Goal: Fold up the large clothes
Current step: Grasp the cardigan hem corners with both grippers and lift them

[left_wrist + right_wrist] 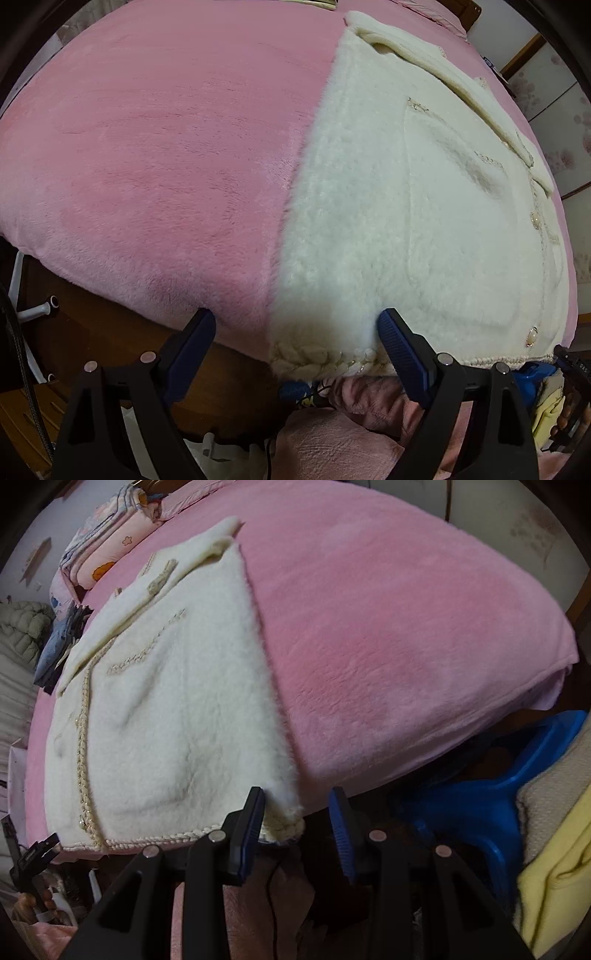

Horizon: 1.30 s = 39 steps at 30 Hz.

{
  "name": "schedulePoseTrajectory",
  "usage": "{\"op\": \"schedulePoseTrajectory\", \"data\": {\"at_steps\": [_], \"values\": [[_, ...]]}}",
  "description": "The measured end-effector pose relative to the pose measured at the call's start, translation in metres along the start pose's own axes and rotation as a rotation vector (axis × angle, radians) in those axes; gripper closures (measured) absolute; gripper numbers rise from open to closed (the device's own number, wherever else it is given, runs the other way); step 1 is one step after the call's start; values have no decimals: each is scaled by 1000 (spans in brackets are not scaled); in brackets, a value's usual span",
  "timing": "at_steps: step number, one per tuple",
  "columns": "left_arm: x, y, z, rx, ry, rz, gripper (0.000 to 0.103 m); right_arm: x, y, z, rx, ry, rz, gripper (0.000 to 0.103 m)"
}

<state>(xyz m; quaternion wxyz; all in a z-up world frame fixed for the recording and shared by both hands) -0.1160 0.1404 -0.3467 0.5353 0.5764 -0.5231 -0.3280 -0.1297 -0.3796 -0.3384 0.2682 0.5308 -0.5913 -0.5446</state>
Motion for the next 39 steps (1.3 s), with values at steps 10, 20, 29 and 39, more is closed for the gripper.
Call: {"op": "schedulePoseTrajectory", "data": {"at_steps": [10,20,29,39], "values": [[-6,-16,2,-12,27,15,9,-11,-31,1,-61,-8,-26,75],[15,2,-5,-99,-56,-55,87,-49,23,-5,-34,171,35,90],[44,81,-43,-19,54,184,91,-89,100,-33,99,160,-6,91],[39,138,-93,77,307,400,91,-133,160,-84,193,145,-109,91]]}}
Point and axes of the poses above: each gripper's, at about its wrist camera, not at the fingertips, and y roughly against the way its jaws point, x to its right, z to its underside, the point moved 6 cm from there along -y, roughly the way its jaws point
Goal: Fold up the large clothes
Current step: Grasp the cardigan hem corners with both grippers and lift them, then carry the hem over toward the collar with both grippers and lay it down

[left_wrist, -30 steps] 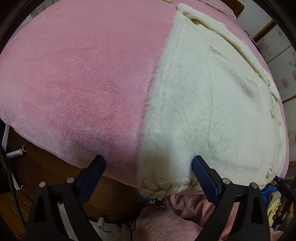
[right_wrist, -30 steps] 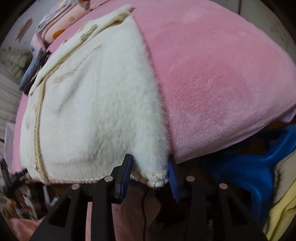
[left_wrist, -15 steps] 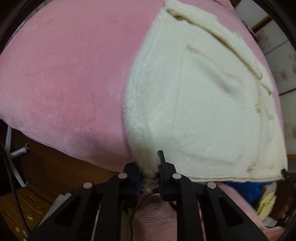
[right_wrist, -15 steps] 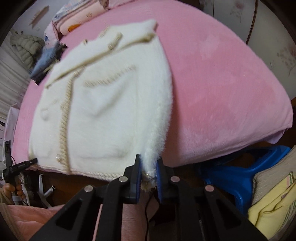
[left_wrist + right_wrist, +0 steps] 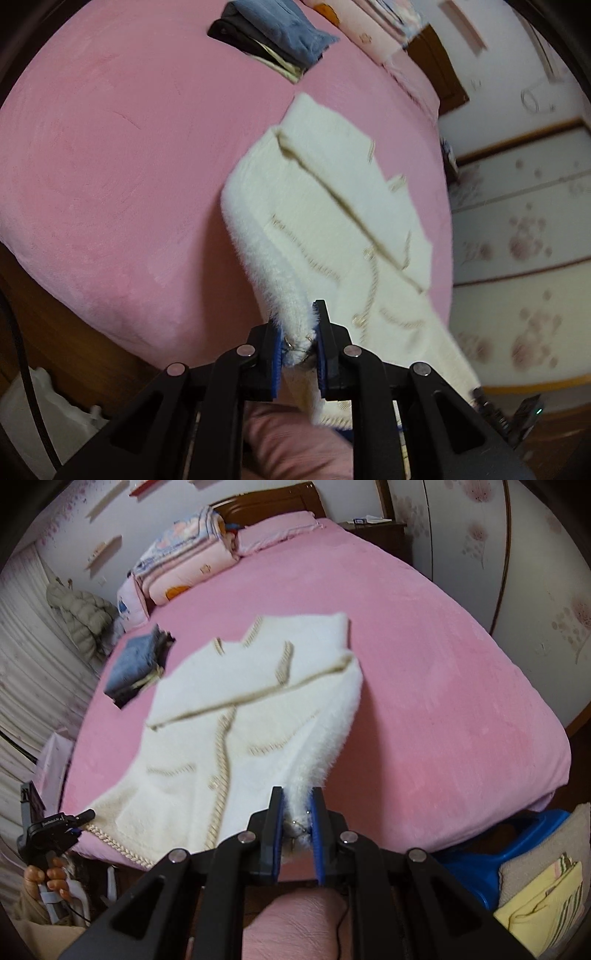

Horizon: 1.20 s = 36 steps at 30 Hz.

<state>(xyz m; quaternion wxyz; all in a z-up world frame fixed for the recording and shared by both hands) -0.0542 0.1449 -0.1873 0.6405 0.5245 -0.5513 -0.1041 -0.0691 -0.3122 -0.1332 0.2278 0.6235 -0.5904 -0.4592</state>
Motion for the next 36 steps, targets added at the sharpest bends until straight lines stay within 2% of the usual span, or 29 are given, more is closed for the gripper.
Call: {"op": "schedulePoseTrajectory", "data": {"at_steps": [6,10,15,17,19,20,21,22,23,25,28,31,36], "values": [[26,-1,-49,73,130,44,91,-7,0,-53,28,-29,-75,91],[53,-19,-98,107,173,24,91,1,-17,-114,45,-79,-123,91],[98,-68,-183,153,143,-72,91,21,-63,-209,46,-160,-137,92],[105,-96,-218,171,146,-135,89,36,-91,-250,48,-192,-81,92],[102,-131,-242,147,179,-202,81,51,-116,-282,78,-203,-13,92],[99,-140,-249,139,194,-229,77,58,-131,-294,73,-209,21,87],[96,-154,-255,140,207,-271,66,67,-147,-305,56,-216,51,83],[94,-164,-259,153,202,-308,58,73,-164,-312,36,-216,62,75],[94,-172,-263,172,172,-363,54,78,-177,-315,16,-210,66,73],[92,-185,-261,161,111,-420,43,85,-207,-314,-56,-184,80,73],[89,-209,-258,92,-27,-483,43,95,-242,-302,-148,-175,82,73],[81,-226,-250,29,-177,-521,43,94,-268,-277,-215,-153,44,73],[71,-256,-258,-33,-295,-494,43,73,-304,-262,-253,-4,61,73]]}}
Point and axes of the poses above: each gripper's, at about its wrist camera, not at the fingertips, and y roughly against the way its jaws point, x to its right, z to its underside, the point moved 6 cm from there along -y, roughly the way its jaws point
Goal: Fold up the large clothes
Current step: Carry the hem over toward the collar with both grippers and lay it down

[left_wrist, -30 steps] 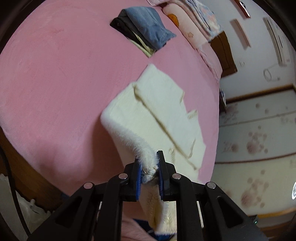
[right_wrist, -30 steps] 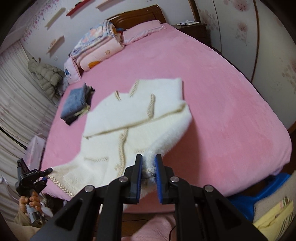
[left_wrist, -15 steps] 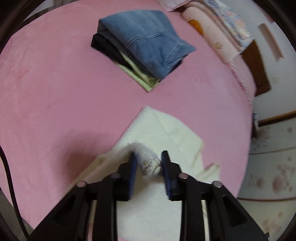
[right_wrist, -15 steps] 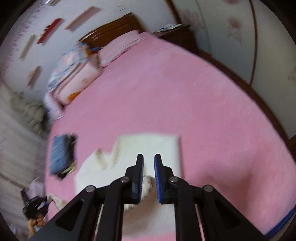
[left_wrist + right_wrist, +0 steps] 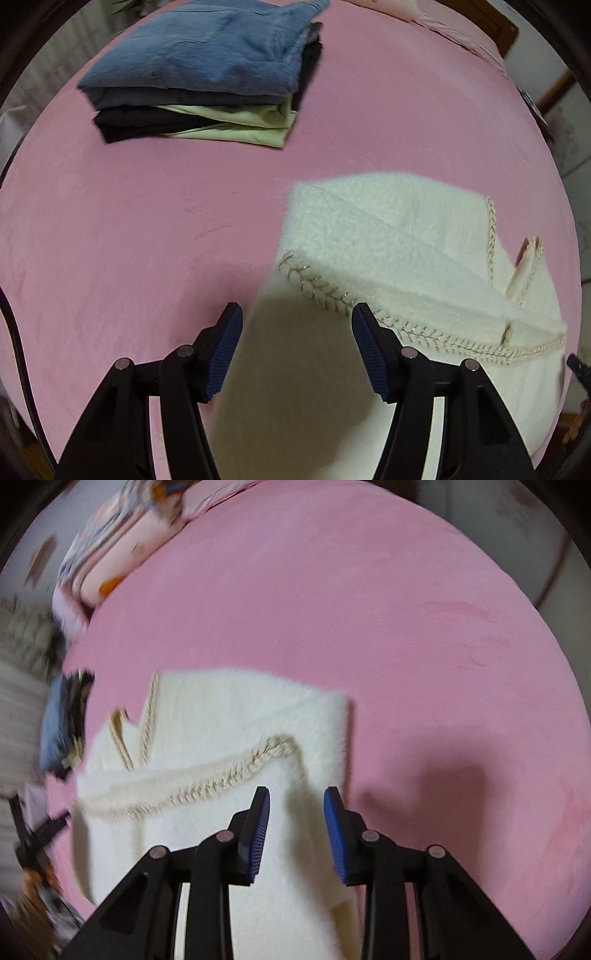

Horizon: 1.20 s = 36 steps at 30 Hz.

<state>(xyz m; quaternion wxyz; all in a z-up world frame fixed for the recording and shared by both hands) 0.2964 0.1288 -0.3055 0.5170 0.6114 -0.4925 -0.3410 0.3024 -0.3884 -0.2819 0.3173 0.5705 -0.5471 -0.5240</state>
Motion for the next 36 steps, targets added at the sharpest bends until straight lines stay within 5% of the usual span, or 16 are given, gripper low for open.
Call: {"op": "schedulePoseTrajectory", "data": {"at_steps": [12,16,25,27,33,36], "values": [[1,-36,-16,-49,-101,141,49,-20,-55,-9,-46,122,69,60],[-2,-36,-15,-62,-143,193,49,-21,-55,-3,-88,163,-12,81],[-10,-49,-15,-200,-125,315,39,-5,-68,-2,-124,68,-95,76],[-7,-50,-14,-196,-129,306,40,-7,-71,-1,-111,44,-100,75],[12,-24,-5,-76,-255,97,78,-14,-51,5,-70,39,16,88],[17,2,-1,-16,-243,36,82,-34,-20,10,24,78,38,90]]}}
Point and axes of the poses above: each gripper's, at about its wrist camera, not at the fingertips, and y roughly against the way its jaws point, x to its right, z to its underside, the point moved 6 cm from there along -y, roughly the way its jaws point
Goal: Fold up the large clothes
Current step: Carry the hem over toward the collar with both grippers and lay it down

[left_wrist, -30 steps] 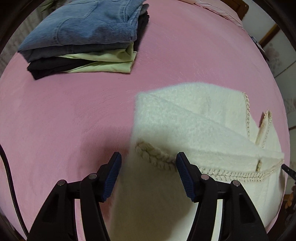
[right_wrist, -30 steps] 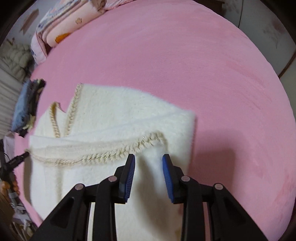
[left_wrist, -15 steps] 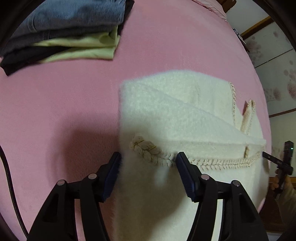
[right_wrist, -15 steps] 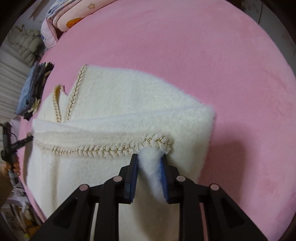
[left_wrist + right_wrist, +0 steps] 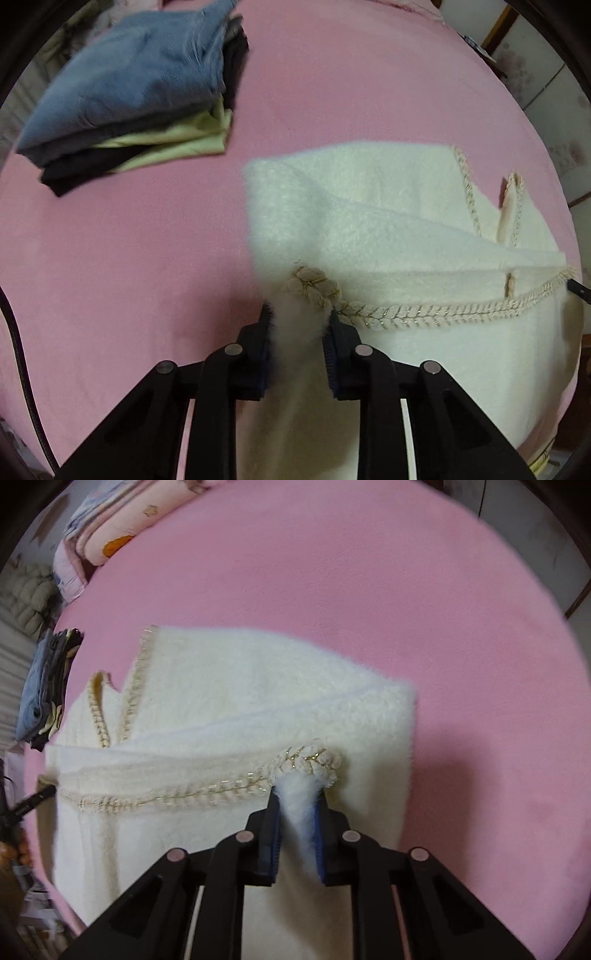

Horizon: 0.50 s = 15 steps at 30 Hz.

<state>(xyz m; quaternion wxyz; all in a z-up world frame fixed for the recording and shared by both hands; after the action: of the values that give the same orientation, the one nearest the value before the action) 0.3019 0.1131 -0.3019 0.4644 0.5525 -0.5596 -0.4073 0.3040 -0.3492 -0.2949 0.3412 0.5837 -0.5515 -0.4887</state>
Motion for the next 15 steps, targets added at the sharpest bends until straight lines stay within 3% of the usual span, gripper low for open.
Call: {"op": "schedulePoseTrajectory", "data": {"at_steps": [5,9,11,15], "values": [[15,34,-3,42,-65,-87,84,-14,52,3,110,19,-7,90],[15,21,2,7,-141,-200,87,-15,64,4,124,51,0,90],[8,13,5,-19,-92,-194,87,-15,60,3,118,49,8,90],[-7,23,10,33,71,-117,87,-16,54,4,125,26,1,90]]}}
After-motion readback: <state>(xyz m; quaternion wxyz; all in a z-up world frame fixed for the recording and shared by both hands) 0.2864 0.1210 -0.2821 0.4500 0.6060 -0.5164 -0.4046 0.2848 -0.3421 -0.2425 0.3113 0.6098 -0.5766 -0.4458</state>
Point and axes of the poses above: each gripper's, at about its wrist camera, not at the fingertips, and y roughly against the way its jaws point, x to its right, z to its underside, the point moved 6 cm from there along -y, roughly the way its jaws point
